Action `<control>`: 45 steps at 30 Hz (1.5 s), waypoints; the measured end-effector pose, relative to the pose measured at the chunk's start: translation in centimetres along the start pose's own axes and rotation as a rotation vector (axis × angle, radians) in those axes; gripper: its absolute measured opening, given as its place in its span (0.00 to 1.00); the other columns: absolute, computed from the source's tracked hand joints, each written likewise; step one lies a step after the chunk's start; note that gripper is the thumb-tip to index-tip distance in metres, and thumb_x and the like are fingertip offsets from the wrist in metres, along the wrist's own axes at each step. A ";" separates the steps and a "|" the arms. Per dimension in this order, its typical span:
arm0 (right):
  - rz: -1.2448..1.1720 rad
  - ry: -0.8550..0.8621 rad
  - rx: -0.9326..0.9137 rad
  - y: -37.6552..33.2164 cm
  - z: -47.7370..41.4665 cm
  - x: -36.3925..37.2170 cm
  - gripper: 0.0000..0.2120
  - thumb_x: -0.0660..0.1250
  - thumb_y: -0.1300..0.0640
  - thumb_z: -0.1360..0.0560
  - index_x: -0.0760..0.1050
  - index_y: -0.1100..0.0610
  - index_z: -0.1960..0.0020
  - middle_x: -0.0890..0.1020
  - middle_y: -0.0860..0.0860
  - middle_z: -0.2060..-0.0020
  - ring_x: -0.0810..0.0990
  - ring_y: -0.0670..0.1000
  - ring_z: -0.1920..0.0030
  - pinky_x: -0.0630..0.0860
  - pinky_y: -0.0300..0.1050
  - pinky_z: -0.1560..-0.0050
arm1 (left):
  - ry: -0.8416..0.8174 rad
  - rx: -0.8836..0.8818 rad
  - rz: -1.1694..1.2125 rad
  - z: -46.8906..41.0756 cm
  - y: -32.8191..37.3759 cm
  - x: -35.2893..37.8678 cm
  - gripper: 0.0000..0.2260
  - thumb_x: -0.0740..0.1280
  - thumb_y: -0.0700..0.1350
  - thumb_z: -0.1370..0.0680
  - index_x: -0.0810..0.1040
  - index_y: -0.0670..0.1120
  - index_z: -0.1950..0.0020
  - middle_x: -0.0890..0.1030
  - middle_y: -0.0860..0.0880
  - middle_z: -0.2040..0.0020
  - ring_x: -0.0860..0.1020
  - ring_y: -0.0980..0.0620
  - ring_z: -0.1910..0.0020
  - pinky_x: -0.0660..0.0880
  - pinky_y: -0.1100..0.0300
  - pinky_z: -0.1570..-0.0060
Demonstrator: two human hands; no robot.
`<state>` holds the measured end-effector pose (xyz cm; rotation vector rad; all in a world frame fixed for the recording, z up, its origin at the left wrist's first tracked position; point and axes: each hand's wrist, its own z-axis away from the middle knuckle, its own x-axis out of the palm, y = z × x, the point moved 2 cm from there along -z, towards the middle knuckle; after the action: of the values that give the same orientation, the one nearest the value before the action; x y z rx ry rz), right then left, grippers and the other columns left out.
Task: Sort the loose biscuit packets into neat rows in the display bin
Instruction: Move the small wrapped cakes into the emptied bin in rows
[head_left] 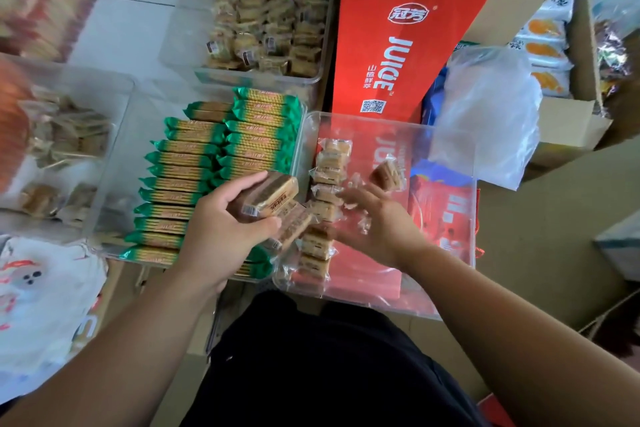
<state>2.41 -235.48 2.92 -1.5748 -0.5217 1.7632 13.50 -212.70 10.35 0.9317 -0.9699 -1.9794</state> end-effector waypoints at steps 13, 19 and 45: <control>0.091 0.159 -0.387 -5.3 -0.6 0.3 0.14 0.68 0.50 0.33 0.81 0.58 0.53 0.81 0.51 0.61 0.79 0.54 0.62 0.78 0.49 0.61 | -0.043 -0.010 0.035 -0.9 0.9 1.8 0.20 0.78 0.41 0.27 0.82 0.56 0.37 0.86 0.53 0.47 0.86 0.54 0.54 0.83 0.54 0.60; -0.136 -0.307 0.069 -0.8 0.9 2.2 0.10 0.74 0.47 0.30 0.80 0.50 0.53 0.82 0.43 0.59 0.82 0.46 0.56 0.81 0.50 0.53 | 0.044 0.247 -0.198 0.6 -0.6 0.0 0.26 0.78 0.44 0.28 0.79 0.52 0.30 0.82 0.60 0.42 0.82 0.64 0.45 0.79 0.68 0.48; -1.038 -0.104 0.607 -2.1 1.7 4.6 0.13 0.65 0.58 0.18 0.65 0.41 0.46 0.72 0.62 0.36 0.80 0.62 0.40 0.82 0.65 0.50 | 0.061 0.468 -0.304 0.8 -3.7 -1.1 0.27 0.79 0.45 0.28 0.78 0.49 0.30 0.81 0.54 0.41 0.81 0.63 0.44 0.77 0.69 0.45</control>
<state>1.21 -230.49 1.50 -0.5796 -0.6164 1.0263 12.30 -209.89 7.93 1.4615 -1.3544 -1.9857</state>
